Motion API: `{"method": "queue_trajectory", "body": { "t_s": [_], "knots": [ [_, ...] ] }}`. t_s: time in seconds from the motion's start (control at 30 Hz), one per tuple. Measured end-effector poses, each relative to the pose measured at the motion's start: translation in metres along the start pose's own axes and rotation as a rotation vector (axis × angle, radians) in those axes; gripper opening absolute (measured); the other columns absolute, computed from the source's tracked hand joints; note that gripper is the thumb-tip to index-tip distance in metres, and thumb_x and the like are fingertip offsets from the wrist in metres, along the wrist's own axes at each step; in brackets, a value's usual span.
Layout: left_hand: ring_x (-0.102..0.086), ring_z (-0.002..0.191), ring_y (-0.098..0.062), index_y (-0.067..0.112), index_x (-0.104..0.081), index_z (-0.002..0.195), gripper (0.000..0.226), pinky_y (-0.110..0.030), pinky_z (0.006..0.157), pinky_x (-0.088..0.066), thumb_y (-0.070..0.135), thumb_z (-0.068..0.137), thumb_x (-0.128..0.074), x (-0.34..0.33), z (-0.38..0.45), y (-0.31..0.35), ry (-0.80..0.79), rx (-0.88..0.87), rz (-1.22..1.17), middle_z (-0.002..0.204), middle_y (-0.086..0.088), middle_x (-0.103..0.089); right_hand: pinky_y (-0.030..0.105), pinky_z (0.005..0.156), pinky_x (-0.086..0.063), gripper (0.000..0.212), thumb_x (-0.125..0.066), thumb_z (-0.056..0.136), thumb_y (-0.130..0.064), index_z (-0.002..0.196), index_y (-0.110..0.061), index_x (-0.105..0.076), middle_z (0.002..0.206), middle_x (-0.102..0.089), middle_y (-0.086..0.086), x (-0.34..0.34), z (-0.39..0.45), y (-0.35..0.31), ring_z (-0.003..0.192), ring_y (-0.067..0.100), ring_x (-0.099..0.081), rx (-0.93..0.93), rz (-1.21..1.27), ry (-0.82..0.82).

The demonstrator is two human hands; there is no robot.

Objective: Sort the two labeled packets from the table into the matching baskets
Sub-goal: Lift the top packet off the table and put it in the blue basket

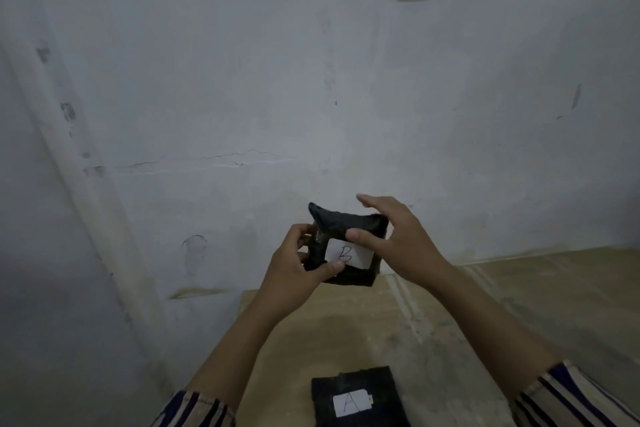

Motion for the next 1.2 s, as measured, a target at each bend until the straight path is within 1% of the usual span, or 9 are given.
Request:
{"method": "queue_trajectory", "body": {
  "t_s": [0.2,0.4,0.57,0.67,0.77,0.9,1.0,1.07,1.2],
  "knots": [
    [-0.065,0.081,-0.001,0.036,-0.045,0.091,0.040,-0.012,0.058,-0.052,0.018,0.071,-0.074,0.002,-0.012,-0.011,0.039,0.069,-0.157,0.101,0.012,-0.057,0.029,0.079,-0.052,0.048,-0.067,0.076,-0.034,0.120,-0.034,-0.046,0.105,-0.054,-0.004,-0.014,-0.009,0.014,0.098,0.021,-0.059,-0.117,0.206,-0.008],
    [-0.069,0.078,-0.006,0.021,-0.052,0.098,0.029,-0.015,0.056,-0.052,0.023,0.075,-0.069,0.012,-0.012,-0.011,0.015,0.130,-0.203,0.100,-0.001,-0.066,0.042,0.091,-0.052,0.048,-0.067,0.078,-0.026,0.121,-0.031,-0.047,0.112,-0.057,0.004,-0.018,-0.008,0.007,0.104,0.023,-0.057,-0.105,0.259,0.008],
    [-0.069,0.078,-0.006,0.022,-0.052,0.093,0.024,-0.016,0.058,-0.054,0.017,0.076,-0.068,0.024,-0.020,-0.024,0.058,0.159,-0.208,0.096,-0.001,-0.067,0.025,0.089,-0.048,0.060,-0.063,0.080,-0.028,0.133,-0.024,-0.037,0.117,-0.051,-0.002,-0.034,-0.018,0.018,0.111,0.017,-0.053,-0.191,0.367,-0.030],
    [-0.068,0.074,-0.002,0.023,-0.051,0.092,0.024,-0.015,0.057,-0.054,0.015,0.077,-0.068,0.027,-0.029,-0.035,0.068,0.180,-0.193,0.093,0.002,-0.066,0.012,0.072,-0.054,0.053,-0.060,0.083,-0.027,0.132,-0.024,-0.038,0.118,-0.053,0.000,-0.048,-0.026,0.016,0.104,0.017,-0.058,-0.197,0.356,-0.082],
    [-0.068,0.076,-0.003,0.024,-0.051,0.091,0.024,-0.015,0.058,-0.054,0.016,0.076,-0.068,0.037,-0.037,-0.040,0.080,0.174,-0.184,0.094,0.001,-0.066,0.010,0.068,-0.054,0.053,-0.059,0.084,-0.025,0.132,-0.030,-0.036,0.117,-0.054,0.001,-0.059,-0.031,0.009,0.101,0.017,-0.059,-0.213,0.376,-0.096],
    [-0.068,0.079,-0.004,0.037,-0.044,0.098,0.037,-0.015,0.058,-0.054,0.021,0.076,-0.069,0.062,-0.045,-0.036,0.087,0.143,-0.192,0.096,0.006,-0.064,0.014,0.068,-0.055,0.048,-0.057,0.086,-0.019,0.119,-0.047,-0.038,0.110,-0.055,-0.002,-0.072,-0.035,-0.015,0.097,0.014,-0.060,-0.145,0.390,-0.092],
    [-0.066,0.085,-0.004,0.048,-0.034,0.110,0.056,-0.019,0.061,-0.056,0.027,0.073,-0.071,0.086,-0.052,-0.034,0.079,0.120,-0.173,0.100,0.010,-0.061,0.014,0.064,-0.055,0.041,-0.056,0.086,-0.012,0.109,-0.045,-0.045,0.108,-0.054,0.002,-0.084,-0.035,-0.036,0.092,0.014,-0.060,-0.106,0.358,-0.036],
    [-0.062,0.095,-0.005,0.050,-0.030,0.117,0.065,-0.023,0.072,-0.055,0.036,0.068,-0.072,0.104,-0.059,-0.034,0.062,0.107,-0.134,0.108,0.011,-0.057,0.017,0.063,-0.057,0.041,-0.056,0.086,-0.010,0.102,-0.046,-0.046,0.106,-0.054,0.002,-0.097,-0.036,-0.048,0.090,0.016,-0.061,-0.111,0.354,-0.004],
    [-0.037,0.121,-0.003,0.044,-0.020,0.134,0.085,-0.023,0.091,-0.033,0.064,0.060,-0.057,0.151,-0.084,-0.053,0.025,0.128,0.049,0.130,0.015,-0.040,0.025,0.065,-0.058,0.043,-0.056,0.086,-0.008,0.097,-0.048,-0.046,0.105,-0.055,0.004,-0.131,-0.046,-0.069,0.089,0.020,-0.061,-0.133,0.301,0.011]
  ]
}}
Point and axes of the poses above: each hand's wrist, its own z-axis towards the middle knuckle, its own x-axis out of the back of the hand, y = z × x, the point moved 9 cm from there along z, towards the middle knuckle
